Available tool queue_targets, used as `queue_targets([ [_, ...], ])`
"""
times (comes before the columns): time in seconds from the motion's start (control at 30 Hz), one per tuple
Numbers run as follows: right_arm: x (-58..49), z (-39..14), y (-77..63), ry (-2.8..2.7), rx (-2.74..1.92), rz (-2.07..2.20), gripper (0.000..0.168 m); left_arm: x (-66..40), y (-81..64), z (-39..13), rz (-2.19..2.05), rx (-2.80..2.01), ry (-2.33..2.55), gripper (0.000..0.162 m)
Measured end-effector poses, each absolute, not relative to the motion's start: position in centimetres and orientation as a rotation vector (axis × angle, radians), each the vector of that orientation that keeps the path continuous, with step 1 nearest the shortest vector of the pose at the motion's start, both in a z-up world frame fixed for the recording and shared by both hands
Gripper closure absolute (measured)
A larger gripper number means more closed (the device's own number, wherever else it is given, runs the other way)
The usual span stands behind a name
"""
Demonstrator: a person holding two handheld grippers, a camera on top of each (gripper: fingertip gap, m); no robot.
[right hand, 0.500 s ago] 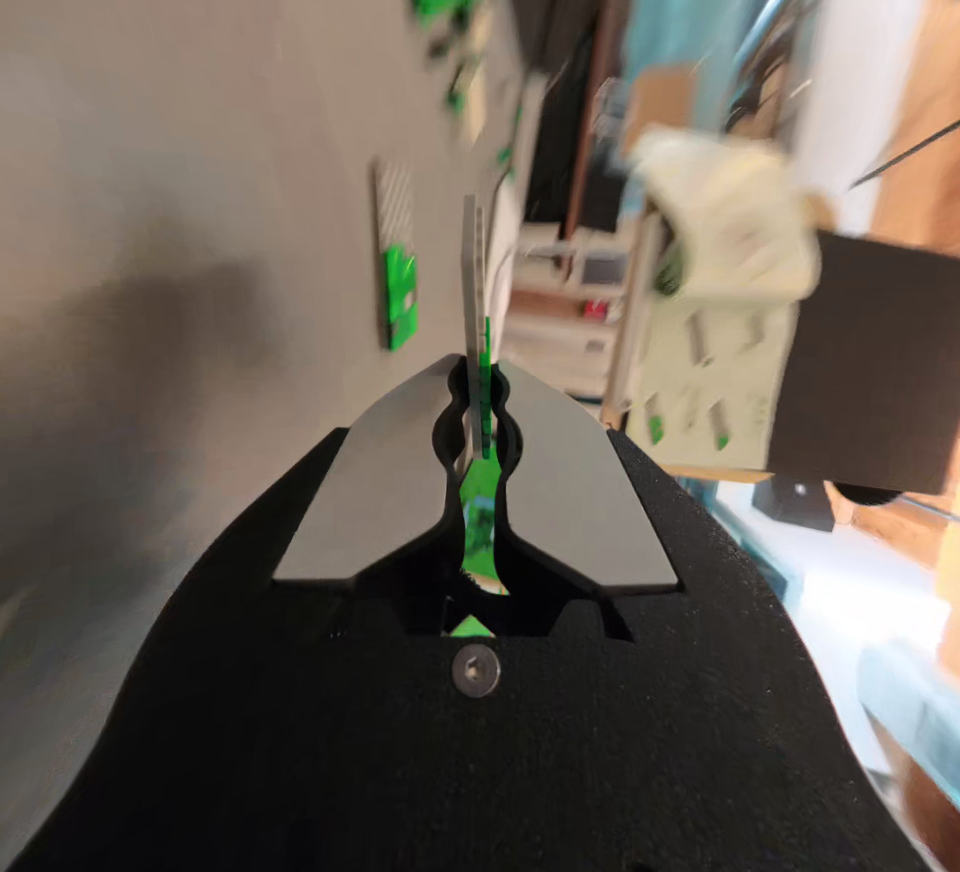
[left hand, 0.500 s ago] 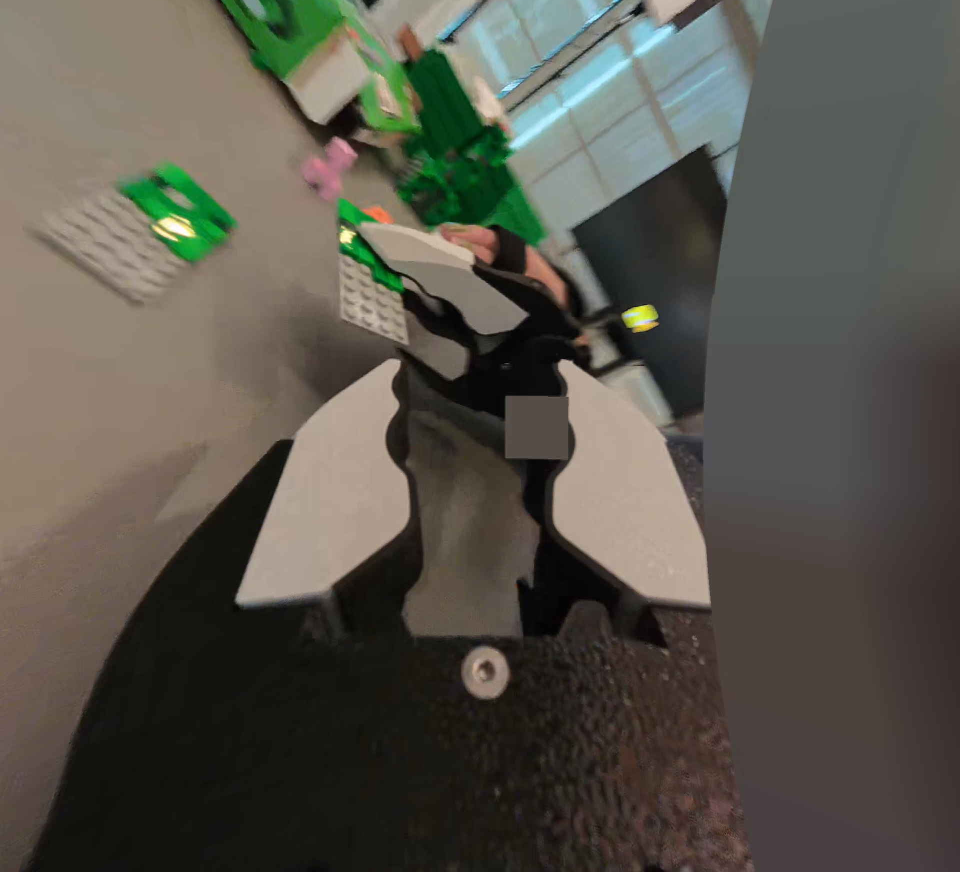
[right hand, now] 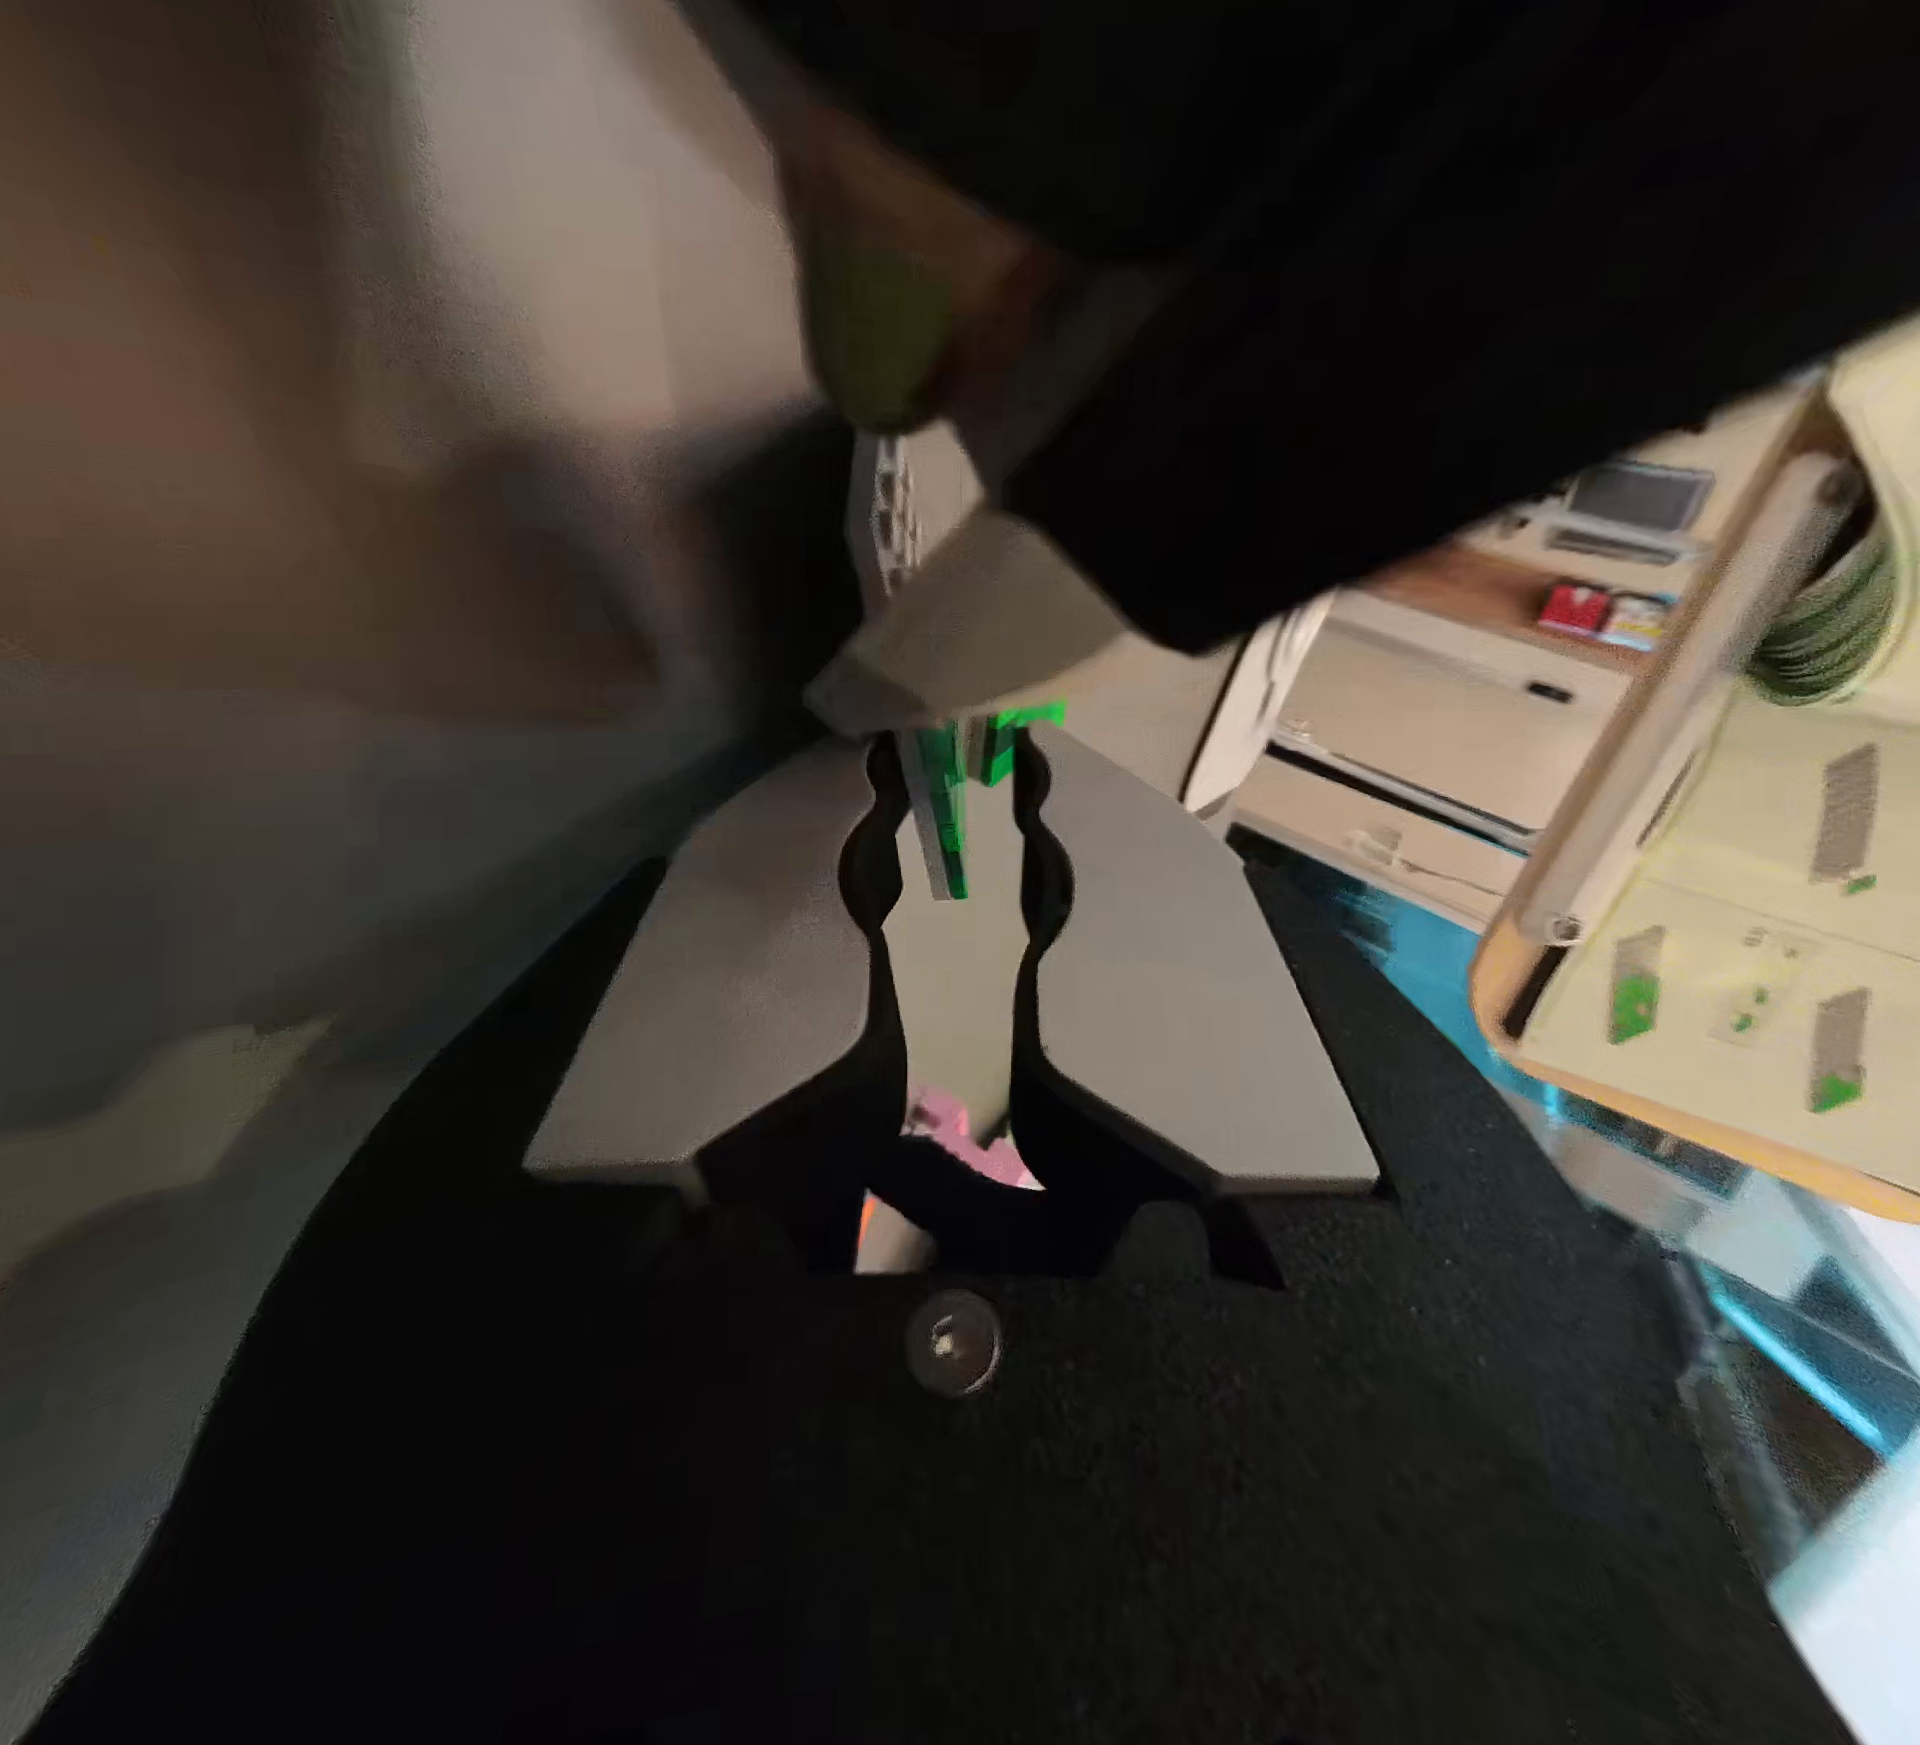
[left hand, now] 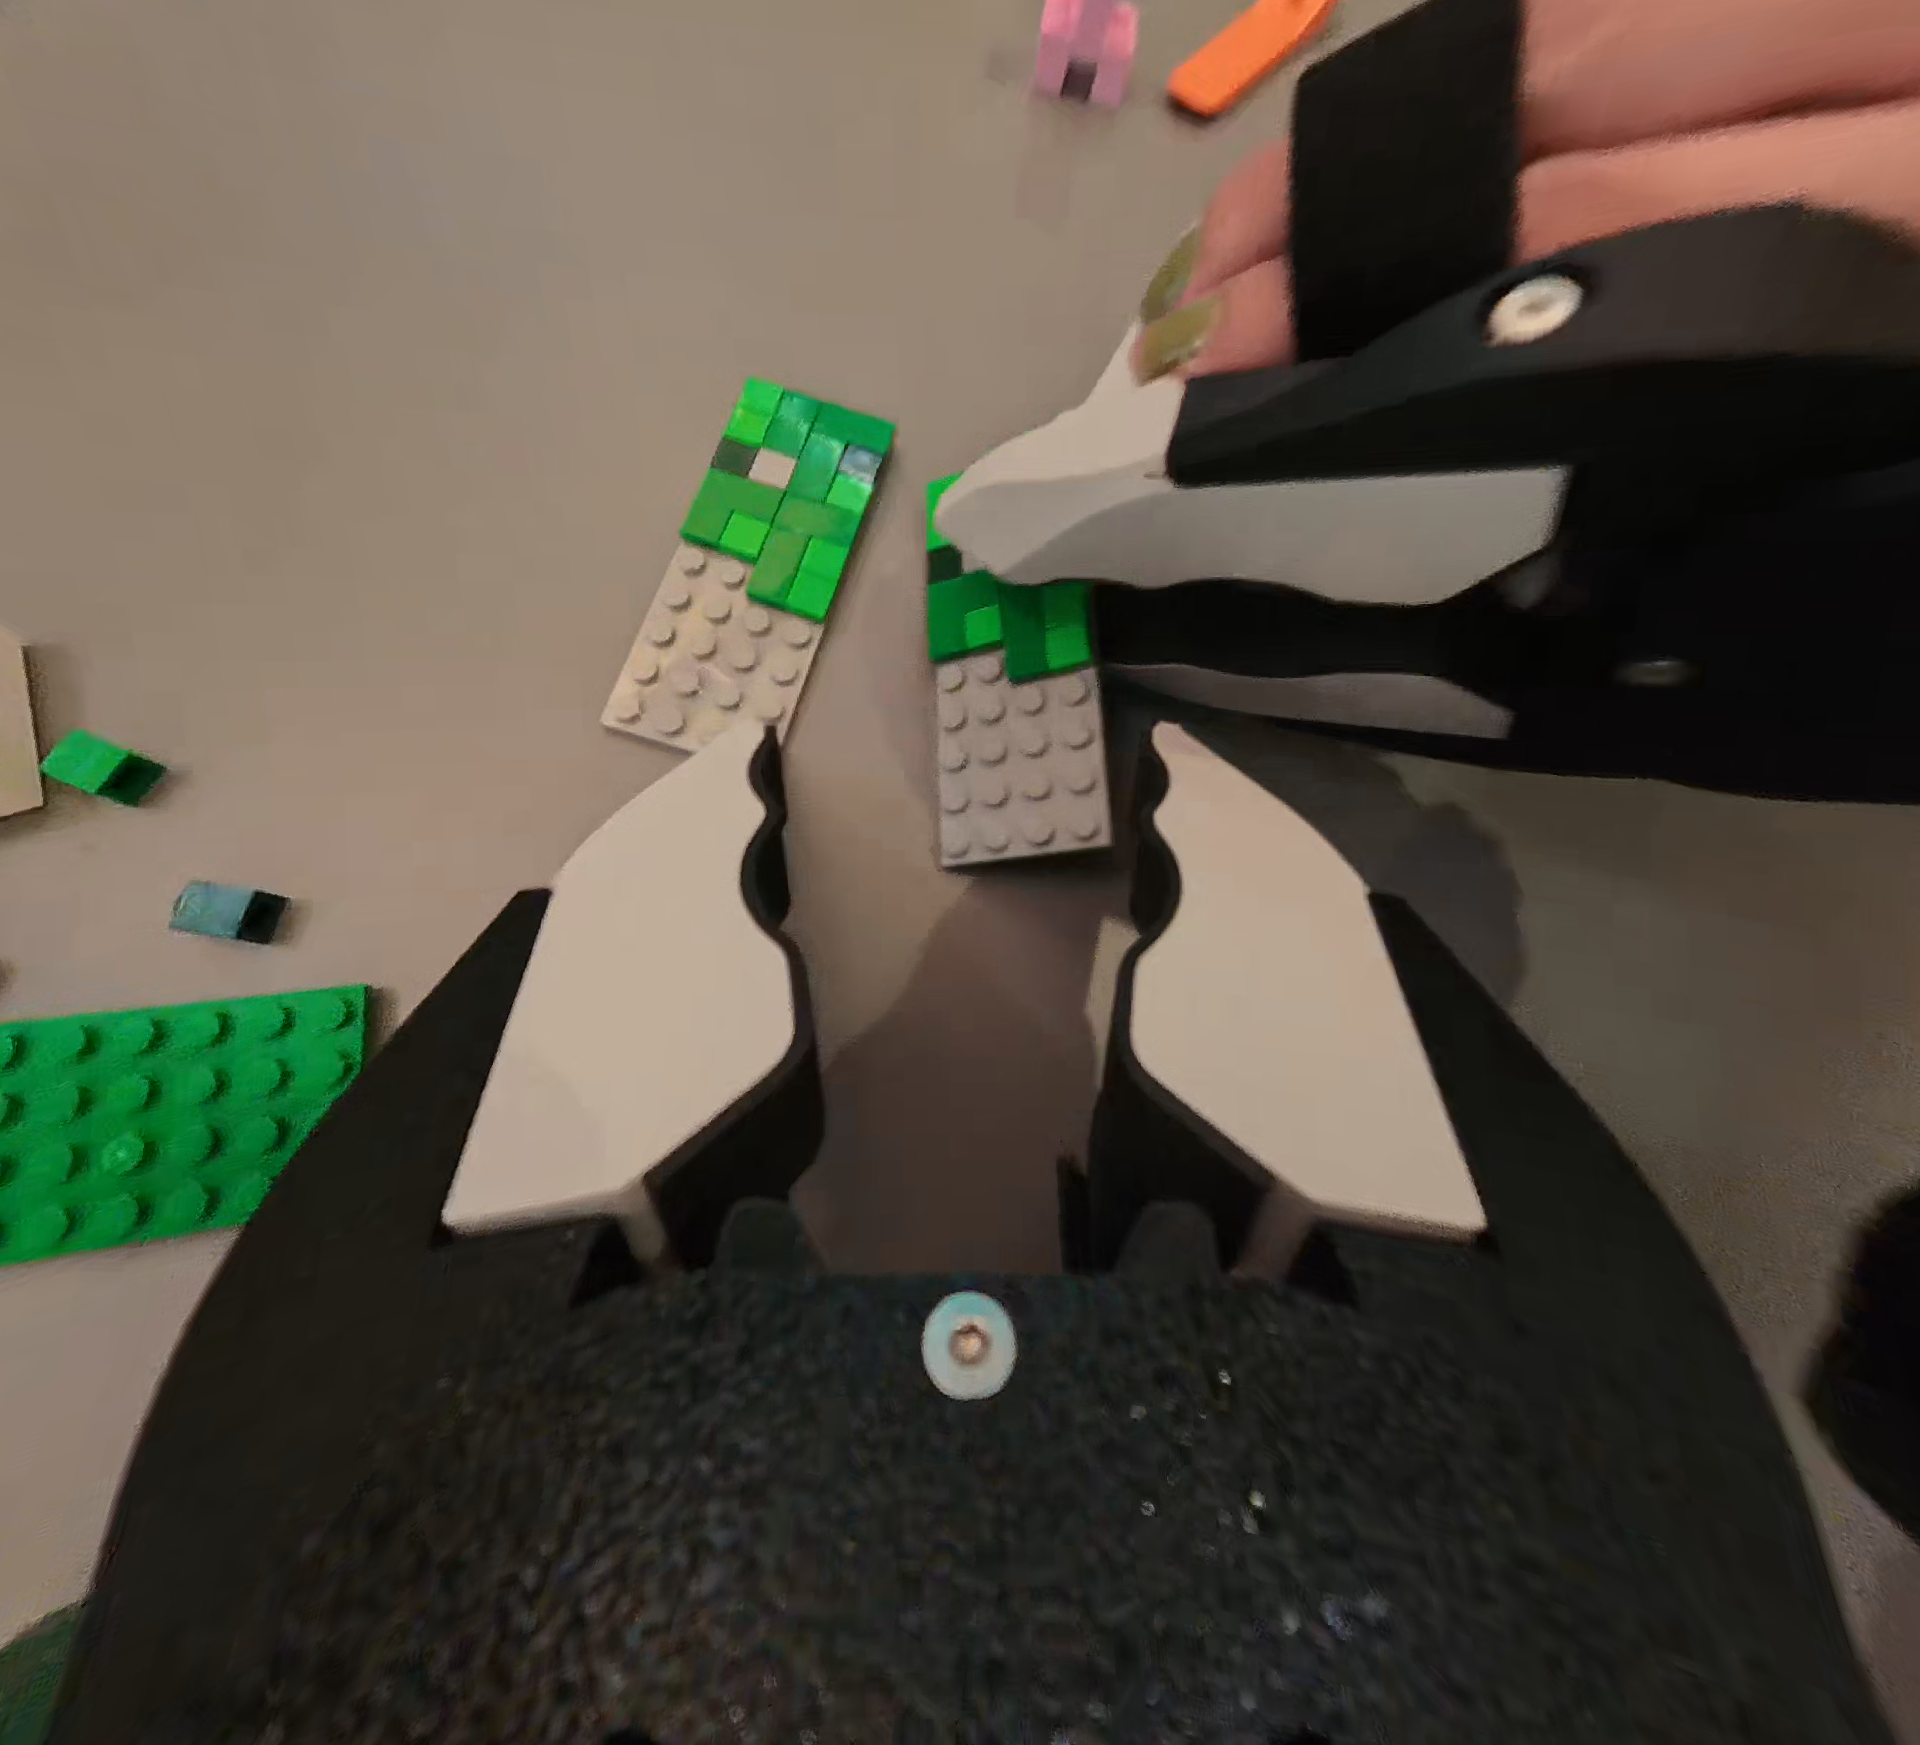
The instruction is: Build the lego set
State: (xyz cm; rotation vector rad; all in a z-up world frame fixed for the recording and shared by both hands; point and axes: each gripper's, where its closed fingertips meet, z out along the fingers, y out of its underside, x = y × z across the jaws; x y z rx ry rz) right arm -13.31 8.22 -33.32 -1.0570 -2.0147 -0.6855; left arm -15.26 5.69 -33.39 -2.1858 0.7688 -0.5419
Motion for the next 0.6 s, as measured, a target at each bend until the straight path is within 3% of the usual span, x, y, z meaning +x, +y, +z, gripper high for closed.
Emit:
queue_targets([
  [0.2, -12.1, -32.8, 7.7, -2.030, -1.209, -0.597, 0.130, -15.9, 6.3, -34.0, -0.390, -2.193, 0.821, 0.104],
  [0.37, -11.0, -32.3, 5.8, -1.982, -1.424, -0.274, 0.126, -16.1, 6.0, -33.8, -0.361, -2.208, 0.829, 0.103],
  [0.6, -10.9, -30.6, 7.5, -1.507, -1.637, 0.231, 0.159, -20.2, 8.4, -29.2, -0.357, -1.936, 0.541, 0.104],
])
